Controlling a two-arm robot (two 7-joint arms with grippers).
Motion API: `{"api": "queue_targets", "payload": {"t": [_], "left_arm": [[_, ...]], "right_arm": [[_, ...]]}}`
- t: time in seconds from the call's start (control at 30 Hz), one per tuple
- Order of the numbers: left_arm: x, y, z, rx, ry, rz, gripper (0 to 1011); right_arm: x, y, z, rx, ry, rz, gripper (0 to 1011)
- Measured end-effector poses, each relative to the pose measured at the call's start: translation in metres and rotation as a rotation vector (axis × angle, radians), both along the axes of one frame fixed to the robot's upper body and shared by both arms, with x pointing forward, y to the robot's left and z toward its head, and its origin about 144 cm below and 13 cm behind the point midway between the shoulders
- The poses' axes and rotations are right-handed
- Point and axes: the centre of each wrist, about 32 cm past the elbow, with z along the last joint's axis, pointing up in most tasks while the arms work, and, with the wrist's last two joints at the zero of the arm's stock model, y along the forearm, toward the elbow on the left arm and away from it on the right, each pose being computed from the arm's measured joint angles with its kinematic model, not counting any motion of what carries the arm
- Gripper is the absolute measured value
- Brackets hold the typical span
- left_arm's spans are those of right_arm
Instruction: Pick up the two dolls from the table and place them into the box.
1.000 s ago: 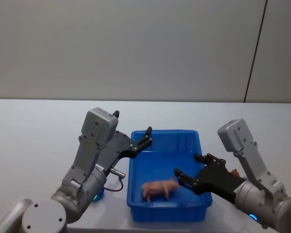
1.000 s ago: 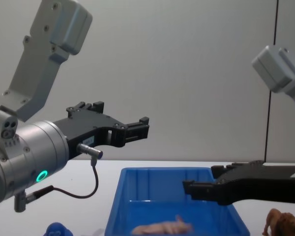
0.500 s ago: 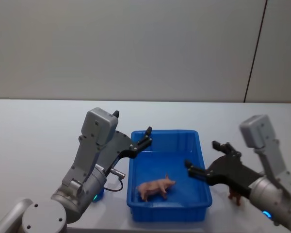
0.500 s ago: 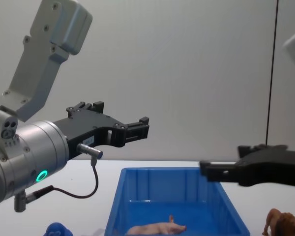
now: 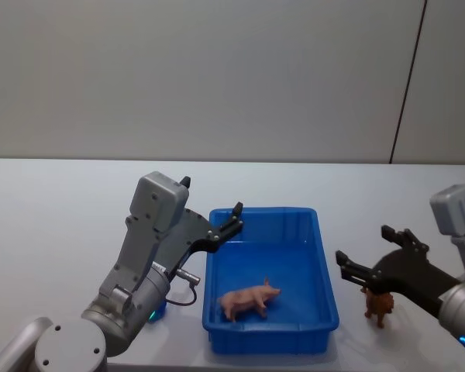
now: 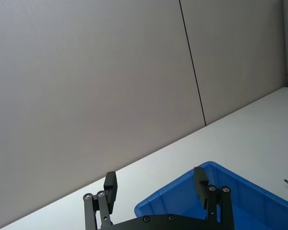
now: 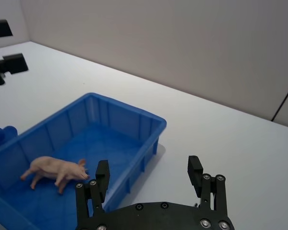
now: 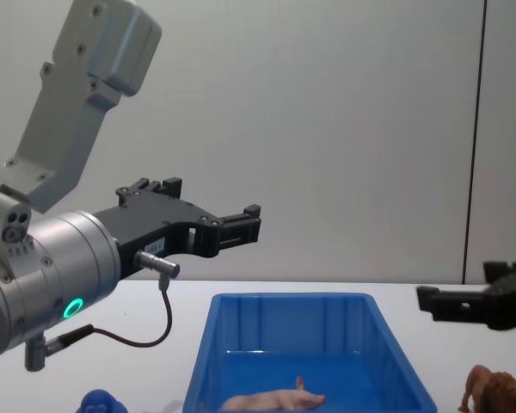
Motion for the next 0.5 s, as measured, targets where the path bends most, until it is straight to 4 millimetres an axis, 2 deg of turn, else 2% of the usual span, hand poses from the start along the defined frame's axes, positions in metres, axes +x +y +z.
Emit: {"api": "queue_targets", "payload": {"t": [0.5], "left_arm": [[0.000,0.000,0.000,0.000,0.000,0.000,1001]], "right_arm": [[0.001,-0.017,-0.014,-0.064,0.110,-0.026,1001]]}}
